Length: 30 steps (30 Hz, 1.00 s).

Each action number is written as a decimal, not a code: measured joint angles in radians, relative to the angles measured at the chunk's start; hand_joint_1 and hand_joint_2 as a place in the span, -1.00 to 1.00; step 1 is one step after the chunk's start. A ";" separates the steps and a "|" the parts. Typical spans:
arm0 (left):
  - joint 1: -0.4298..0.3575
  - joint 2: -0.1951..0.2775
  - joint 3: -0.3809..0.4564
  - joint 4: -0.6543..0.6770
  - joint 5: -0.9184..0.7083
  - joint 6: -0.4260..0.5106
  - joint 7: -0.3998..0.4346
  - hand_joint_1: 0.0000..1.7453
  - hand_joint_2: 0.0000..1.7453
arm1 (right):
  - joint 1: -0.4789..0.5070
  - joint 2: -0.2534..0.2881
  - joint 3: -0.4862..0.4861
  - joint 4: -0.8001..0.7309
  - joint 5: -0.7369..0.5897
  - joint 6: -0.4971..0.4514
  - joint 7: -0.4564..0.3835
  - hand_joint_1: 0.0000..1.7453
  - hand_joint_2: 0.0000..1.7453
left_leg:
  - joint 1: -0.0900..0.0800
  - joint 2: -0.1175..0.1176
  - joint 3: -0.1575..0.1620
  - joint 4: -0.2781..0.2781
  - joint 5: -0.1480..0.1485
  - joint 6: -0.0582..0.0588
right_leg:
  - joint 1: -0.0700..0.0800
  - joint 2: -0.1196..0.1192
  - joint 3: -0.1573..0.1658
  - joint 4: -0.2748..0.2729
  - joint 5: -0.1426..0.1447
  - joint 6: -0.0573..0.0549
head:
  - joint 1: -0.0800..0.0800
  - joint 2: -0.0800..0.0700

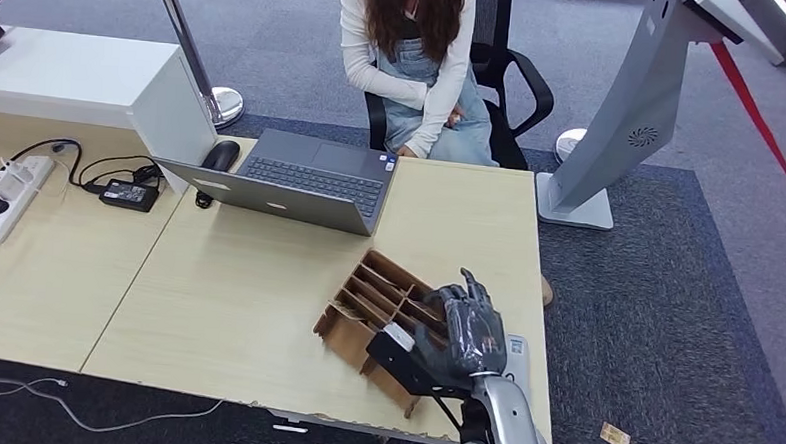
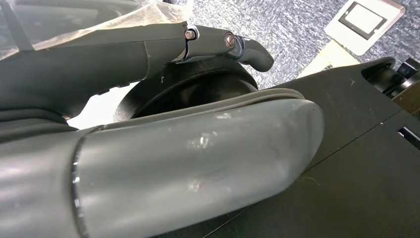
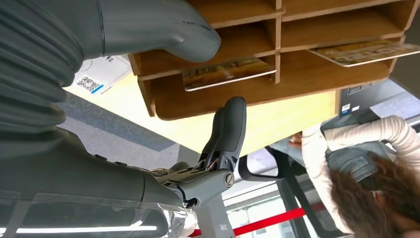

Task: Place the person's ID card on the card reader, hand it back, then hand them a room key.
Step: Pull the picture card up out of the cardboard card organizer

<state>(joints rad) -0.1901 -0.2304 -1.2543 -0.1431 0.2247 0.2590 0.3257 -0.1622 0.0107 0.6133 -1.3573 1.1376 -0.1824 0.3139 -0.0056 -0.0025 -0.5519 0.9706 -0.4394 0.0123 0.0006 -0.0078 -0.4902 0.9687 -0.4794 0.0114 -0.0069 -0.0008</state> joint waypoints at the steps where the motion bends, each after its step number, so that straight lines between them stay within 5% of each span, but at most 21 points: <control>1: 0.000 0.000 0.000 0.000 0.000 0.000 0.000 -1.00 -1.00 | 0.000 0.000 -0.003 0.000 0.002 -0.003 0.000 -0.02 1.00 | 0.000 0.000 0.000 0.000 0.000 0.000 | 0.000 0.000 0.000 0.000 0.000 0.000 | 0.000 0.000; 30: 0.001 0.000 0.003 0.000 0.000 0.010 0.004 -1.00 -1.00 | 0.005 0.000 -0.031 0.000 0.012 -0.020 -0.009 -0.01 1.00 | 0.000 0.000 0.000 0.000 0.000 0.000 | 0.000 0.000 0.000 0.000 0.000 0.000 | 0.000 0.000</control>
<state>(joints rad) -0.1895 -0.2304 -1.2510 -0.1431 0.2247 0.2693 0.3296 -0.1573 0.0107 0.5828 -1.3577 1.1491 -0.2028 0.3052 -0.0056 -0.0024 -0.5518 0.9706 -0.4394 0.0123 0.0006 -0.0077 -0.4901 0.9687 -0.4793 0.0114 -0.0069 -0.0008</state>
